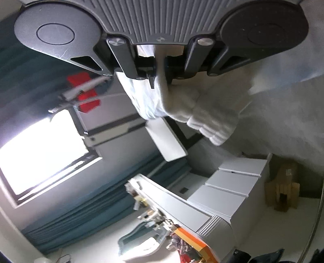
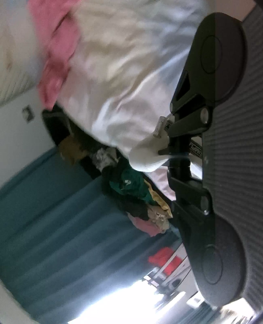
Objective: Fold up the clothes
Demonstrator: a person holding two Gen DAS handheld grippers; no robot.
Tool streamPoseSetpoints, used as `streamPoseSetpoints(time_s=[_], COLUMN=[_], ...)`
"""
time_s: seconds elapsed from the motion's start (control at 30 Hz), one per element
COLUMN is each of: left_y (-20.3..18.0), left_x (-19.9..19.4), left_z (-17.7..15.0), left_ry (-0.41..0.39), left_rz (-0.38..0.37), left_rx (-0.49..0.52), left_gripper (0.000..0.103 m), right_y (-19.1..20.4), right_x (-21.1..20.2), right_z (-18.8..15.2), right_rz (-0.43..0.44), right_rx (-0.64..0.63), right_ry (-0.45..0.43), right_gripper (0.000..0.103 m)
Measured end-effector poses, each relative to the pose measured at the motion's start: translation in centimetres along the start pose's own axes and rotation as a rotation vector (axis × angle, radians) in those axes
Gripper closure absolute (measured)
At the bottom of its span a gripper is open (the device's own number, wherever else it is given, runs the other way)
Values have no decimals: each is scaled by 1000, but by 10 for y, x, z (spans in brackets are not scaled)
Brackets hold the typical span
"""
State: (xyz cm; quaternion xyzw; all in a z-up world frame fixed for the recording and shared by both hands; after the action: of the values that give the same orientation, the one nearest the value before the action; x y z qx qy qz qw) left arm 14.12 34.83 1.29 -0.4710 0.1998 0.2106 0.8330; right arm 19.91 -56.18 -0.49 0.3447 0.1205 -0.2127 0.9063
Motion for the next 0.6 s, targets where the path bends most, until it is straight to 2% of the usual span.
streamPoseSetpoints(time_s=[0.2, 0.27, 0.37, 0.5, 0.6], left_y=[-62, -77, -78, -77, -78], left_x=[150, 199, 250, 313, 318], left_z=[2, -5, -19, -38, -39], left_ry=[-22, -33, -24, -8, 10], left_rz=[152, 219, 292, 382, 387], left_rx=[91, 175, 221, 265, 299], left_gripper=[95, 95, 94, 90, 87], right_y=[58, 64, 61, 51, 58], right_x=[146, 193, 252, 293, 296], right_z=[-28, -44, -70, -95, -99], right_rz=[-99, -128, -138, -174, -159], right_rx=[-180, -209, -214, -238, -291], right_ry=[24, 47, 92, 174, 190], right_gripper=[97, 97, 97, 97, 94])
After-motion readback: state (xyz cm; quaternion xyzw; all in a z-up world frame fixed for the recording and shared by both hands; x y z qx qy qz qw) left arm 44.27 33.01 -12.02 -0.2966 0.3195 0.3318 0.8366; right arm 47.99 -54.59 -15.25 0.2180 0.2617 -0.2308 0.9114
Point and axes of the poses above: each gripper's, at about its wrist camera, not at the fingertips, and x roughly the way its jaws point, y to its left, z to its top, the point moved 7 cm from there along x, roughly the way its jaws point, and after that the axes turned 2 degrees about z, right-handed, at the moved point
